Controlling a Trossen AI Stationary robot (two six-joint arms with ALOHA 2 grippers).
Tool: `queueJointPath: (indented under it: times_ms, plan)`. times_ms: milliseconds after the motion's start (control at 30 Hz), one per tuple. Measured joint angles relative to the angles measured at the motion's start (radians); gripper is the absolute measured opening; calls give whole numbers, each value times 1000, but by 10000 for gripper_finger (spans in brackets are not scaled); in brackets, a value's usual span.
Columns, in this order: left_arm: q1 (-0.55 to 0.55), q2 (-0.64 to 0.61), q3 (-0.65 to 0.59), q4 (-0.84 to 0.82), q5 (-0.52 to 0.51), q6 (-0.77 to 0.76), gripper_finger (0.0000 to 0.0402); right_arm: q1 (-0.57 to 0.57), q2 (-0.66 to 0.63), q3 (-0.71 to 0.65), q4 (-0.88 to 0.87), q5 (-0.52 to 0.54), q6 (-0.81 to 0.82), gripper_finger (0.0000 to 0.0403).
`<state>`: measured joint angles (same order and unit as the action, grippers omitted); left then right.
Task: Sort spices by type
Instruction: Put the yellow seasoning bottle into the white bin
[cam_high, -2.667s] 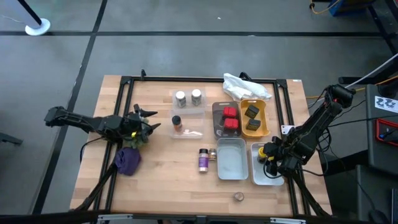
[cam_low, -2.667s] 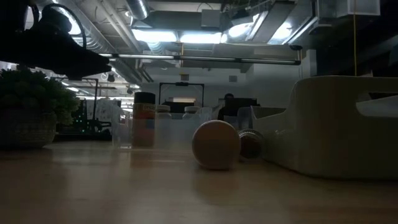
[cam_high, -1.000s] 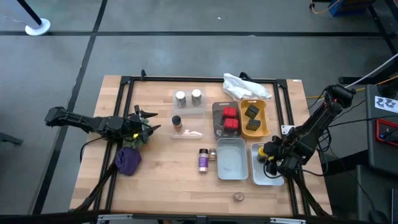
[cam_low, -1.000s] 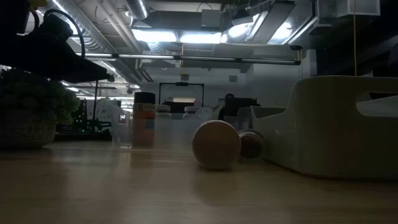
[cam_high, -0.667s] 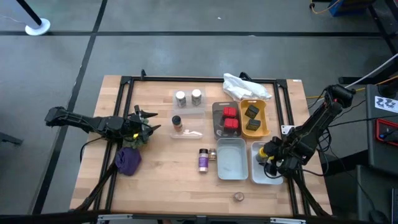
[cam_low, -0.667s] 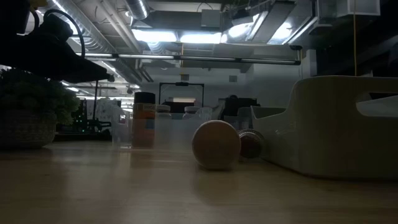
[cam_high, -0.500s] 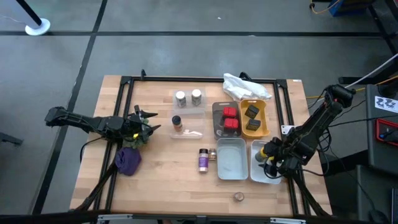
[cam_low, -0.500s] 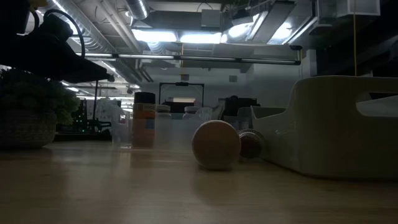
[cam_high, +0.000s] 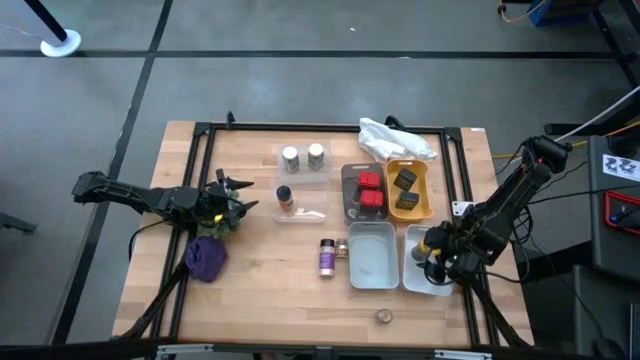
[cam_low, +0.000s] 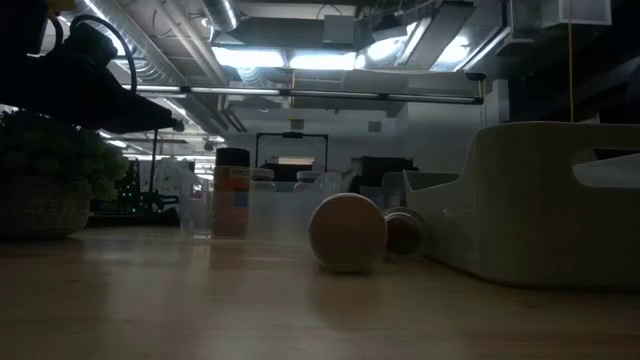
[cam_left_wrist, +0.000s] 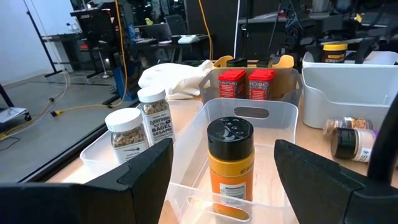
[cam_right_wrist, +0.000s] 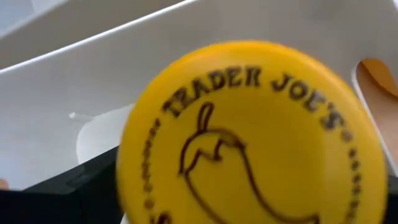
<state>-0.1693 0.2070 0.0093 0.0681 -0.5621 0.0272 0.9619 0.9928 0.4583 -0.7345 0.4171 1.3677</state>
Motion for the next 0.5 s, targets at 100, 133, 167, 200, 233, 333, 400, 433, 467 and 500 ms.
queueJointPath:
  times_ms: [100, 133, 167, 200, 233, 333, 400, 433, 467, 500]
  plan:
    - [0, 0, 0, 0, 0, -2, 265, 0, -1, 0, -19, 2, 34, 390]
    - [0, 0, 0, 0, 0, -3, 265, 0, -1, 0, -22, 6, 41, 390]
    - [0, 0, 0, 0, 0, 0, 265, 0, -1, 1, -28, 9, 43, 390]
    - [0, 0, 0, 0, 0, 1, 265, 0, -1, 1, -32, 9, 44, 390]
    - [0, 0, 0, 0, 0, 0, 265, 0, -1, 1, -33, 9, 44, 390]
    - [0, 0, 0, 0, 0, -2, 265, 0, -1, 1, -34, 23, 43, 390]
    - [0, 0, 0, 0, 0, 0, 265, 0, -1, 1, -41, 37, 43, 390]
    - [0, 0, 0, 0, 0, -2, 265, 0, -1, 1, -45, 44, 43, 390]
    - [0, 0, 0, 0, 0, -3, 265, 0, -1, 1, -48, 52, 43, 390]
    - [0, 0, 0, 0, 0, -3, 265, 0, -1, 1, -50, 60, 43, 390]
